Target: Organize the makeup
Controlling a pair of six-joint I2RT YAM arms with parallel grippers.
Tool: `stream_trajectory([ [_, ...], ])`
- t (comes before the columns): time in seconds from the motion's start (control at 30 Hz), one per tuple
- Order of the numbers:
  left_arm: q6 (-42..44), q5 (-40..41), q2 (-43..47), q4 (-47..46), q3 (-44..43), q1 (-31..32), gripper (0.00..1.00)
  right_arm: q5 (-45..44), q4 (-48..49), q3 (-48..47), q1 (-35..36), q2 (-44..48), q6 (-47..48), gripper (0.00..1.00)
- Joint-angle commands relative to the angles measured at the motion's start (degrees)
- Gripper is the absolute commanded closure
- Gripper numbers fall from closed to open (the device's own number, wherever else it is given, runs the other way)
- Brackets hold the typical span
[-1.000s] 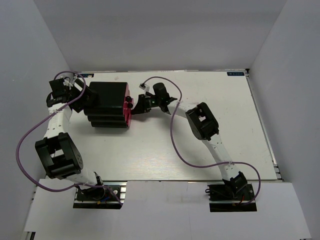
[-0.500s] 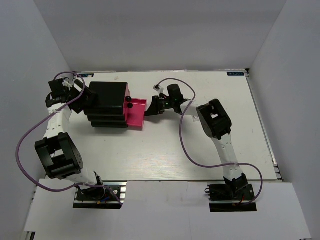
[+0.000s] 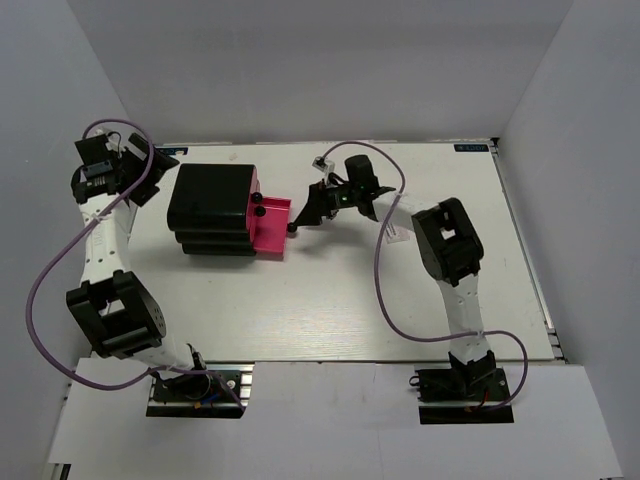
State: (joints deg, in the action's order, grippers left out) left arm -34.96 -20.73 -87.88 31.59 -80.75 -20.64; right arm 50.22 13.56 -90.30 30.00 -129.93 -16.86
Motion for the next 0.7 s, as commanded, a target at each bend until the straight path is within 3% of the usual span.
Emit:
stream_trajectory([
  [0.0,-1.51,3.75,1.39,3.55,-6.15,-1.06,0.02,-6.14,-7.82,1.79,-0.38,9.94,12.71,0.11],
  [0.07,-1.95,4.38,2.18,4.53,-7.23,-1.07,0.02,-14.57,-9.86,5.65,-0.29,16.00,16.59,0.11],
  [0.1,-2.13,4.12,3.66,4.44,-7.05,-1.07,0.02,-25.32,-8.48,7.93,-0.12,18.63,20.34,0.11],
  [0.13,-2.22,3.77,4.72,3.66,-6.36,-1.07,0.02,-30.13,-6.64,13.08,-0.38,23.62,21.60,0.11],
  [0.23,-1.69,-2.88,11.74,-2.81,0.75,-1.07,0.02,-47.11,-4.51,19.96,-2.13,30.77,21.60,0.11],
  [0.27,-0.73,-5.87,14.02,-5.99,3.47,-0.11,0.10,-48.36,-5.90,20.42,-3.36,31.66,23.26,0.17],
  [0.3,-0.29,-12.77,18.57,-12.54,9.32,0.51,0.16,-49.68,-10.88,20.34,-3.98,32.80,22.58,0.30],
  [0.33,-1.50,-16.76,21.14,-16.35,12.69,0.52,0.24,-49.95,-13.45,20.17,-5.55,33.24,22.49,0.57],
  [0.37,-2.99,-20.54,23.52,-20.39,16.29,1.04,0.40,-52.74,-16.78,20.77,-5.48,33.94,22.57,0.64],
  [0.43,-6.24,-28.20,30.26,-28.73,24.80,1.04,0.52,-53.90,-19.35,23.05,-5.65,36.93,23.45,0.70],
  [0.47,-6.70,-29.96,32.22,-30.61,27.03,1.57,0.62,-55.82,-19.28,25.59,-5.65,37.98,23.63,0.69],
  [0.5,-7.13,-32.77,33.98,-34.11,29.22,1.57,0.64,-56.45,-19.54,26.05,-5.48,39.21,23.54,0.65],
  [0.53,-7.84,-34.10,37.74,-35.36,33.16,2.27,0.65,-57.24,-21.54,25.97,-5.74,39.05,23.11,0.50],
  [0.63,-6.10,-37.45,44.34,-36.78,38.54,3.59,0.44,-58.74,-27.34,23.07,-6.44,36.33,22.58,0.19],
  [0.67,-5.30,-37.80,46.02,-36.43,39.61,4.46,0.19,-58.13,-28.23,21.93,-6.70,34.85,22.58,0.14],
])
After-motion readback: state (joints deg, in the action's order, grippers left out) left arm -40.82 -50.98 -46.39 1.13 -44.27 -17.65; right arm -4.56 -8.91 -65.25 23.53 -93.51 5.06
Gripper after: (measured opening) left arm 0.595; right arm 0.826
